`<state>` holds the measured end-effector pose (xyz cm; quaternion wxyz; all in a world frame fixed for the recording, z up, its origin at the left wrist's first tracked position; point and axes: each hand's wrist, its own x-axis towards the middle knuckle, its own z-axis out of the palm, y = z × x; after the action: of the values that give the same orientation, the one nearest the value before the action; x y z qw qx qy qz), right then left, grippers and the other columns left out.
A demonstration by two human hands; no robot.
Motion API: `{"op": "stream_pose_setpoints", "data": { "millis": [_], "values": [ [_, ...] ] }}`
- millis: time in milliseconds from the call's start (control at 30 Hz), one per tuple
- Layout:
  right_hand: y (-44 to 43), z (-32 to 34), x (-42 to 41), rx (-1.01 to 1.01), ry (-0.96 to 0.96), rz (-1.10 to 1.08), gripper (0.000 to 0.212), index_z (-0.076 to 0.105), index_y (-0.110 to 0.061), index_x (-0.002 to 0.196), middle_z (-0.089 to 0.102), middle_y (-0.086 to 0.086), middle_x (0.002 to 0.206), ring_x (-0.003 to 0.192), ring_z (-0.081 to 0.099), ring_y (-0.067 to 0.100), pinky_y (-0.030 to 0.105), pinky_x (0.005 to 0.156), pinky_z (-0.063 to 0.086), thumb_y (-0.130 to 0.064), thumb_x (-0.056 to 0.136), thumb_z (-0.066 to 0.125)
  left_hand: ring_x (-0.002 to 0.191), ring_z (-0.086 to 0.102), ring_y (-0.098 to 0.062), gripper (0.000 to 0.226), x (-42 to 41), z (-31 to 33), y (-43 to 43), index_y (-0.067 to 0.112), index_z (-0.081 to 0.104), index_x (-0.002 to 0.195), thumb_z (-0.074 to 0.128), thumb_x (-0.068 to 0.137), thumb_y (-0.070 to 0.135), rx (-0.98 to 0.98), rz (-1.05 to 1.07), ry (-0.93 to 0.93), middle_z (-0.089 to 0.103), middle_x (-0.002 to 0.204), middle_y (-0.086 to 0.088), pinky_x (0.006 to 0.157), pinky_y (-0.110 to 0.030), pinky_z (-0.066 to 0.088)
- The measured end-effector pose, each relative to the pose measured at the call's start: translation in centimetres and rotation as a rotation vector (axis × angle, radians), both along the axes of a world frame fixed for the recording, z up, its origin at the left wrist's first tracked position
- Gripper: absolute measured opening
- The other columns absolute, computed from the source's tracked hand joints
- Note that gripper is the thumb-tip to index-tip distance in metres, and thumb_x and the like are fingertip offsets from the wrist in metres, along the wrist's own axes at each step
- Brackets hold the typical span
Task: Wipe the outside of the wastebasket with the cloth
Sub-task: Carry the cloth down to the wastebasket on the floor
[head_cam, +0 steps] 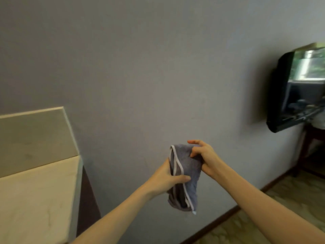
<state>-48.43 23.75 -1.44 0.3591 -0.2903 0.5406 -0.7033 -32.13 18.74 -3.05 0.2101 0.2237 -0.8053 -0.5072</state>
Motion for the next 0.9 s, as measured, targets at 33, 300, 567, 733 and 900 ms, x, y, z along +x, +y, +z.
{"op": "stream_pose_setpoints", "data": {
  "millis": [33,300,567,733,900],
  "values": [
    [0.7,-0.2,-0.5,0.008,0.008,0.007,0.047,0.062,-0.012,0.089,0.060,0.015,0.087,0.085,0.056,0.028,0.033,0.066,0.049,0.003,0.046,0.052,0.111,0.061,-0.006,0.060,-0.8,-0.5,0.7,0.026,0.048,0.125,0.079,0.075,0.014,0.039,0.012,0.024,0.064,0.122,0.007,0.087,-0.021,0.053],
    [3.7,-2.6,-4.1,0.041,0.032,0.019,0.032,0.052,-0.010,0.108,0.063,0.010,0.094,0.083,0.062,0.020,0.030,0.063,0.051,0.006,0.081,0.059,0.097,0.066,-0.011,0.050,-4.6,-2.2,3.2,0.014,0.056,0.122,0.067,0.078,-0.006,0.156,0.151,0.171,0.069,0.113,-0.005,0.075,-0.018,0.055],
    [5.7,-7.7,-6.0,0.324,0.145,0.148,0.026,0.055,-0.021,0.114,0.064,0.005,0.110,0.094,0.063,0.017,0.031,0.064,0.047,-0.020,0.088,0.060,0.114,0.060,-0.028,0.045,-7.7,-5.1,4.0,0.012,0.047,0.133,0.058,0.091,0.002,0.291,0.268,0.215,0.062,0.128,-0.012,0.098,-0.048,0.047],
    [6.8,-11.8,-7.8,0.419,0.129,0.347,0.075,0.048,-0.029,0.125,0.066,0.006,0.119,0.104,0.066,0.025,0.041,0.080,0.055,-0.017,0.054,0.070,0.119,0.057,-0.033,0.042,-9.3,-9.0,4.4,0.007,0.041,0.139,0.048,0.098,0.014,0.429,0.258,0.082,0.057,0.133,-0.018,0.100,-0.049,0.046],
    [6.4,-15.2,-8.5,0.435,0.085,0.314,0.056,0.053,-0.014,0.123,0.069,0.010,0.110,0.087,0.071,0.020,0.032,0.066,0.056,-0.004,0.069,0.063,0.102,0.063,-0.031,0.029,-9.9,-11.9,3.0,0.008,0.053,0.123,0.046,0.099,0.023,0.601,0.270,-0.027,0.063,0.119,-0.017,0.087,-0.044,0.054]
  ]
}}
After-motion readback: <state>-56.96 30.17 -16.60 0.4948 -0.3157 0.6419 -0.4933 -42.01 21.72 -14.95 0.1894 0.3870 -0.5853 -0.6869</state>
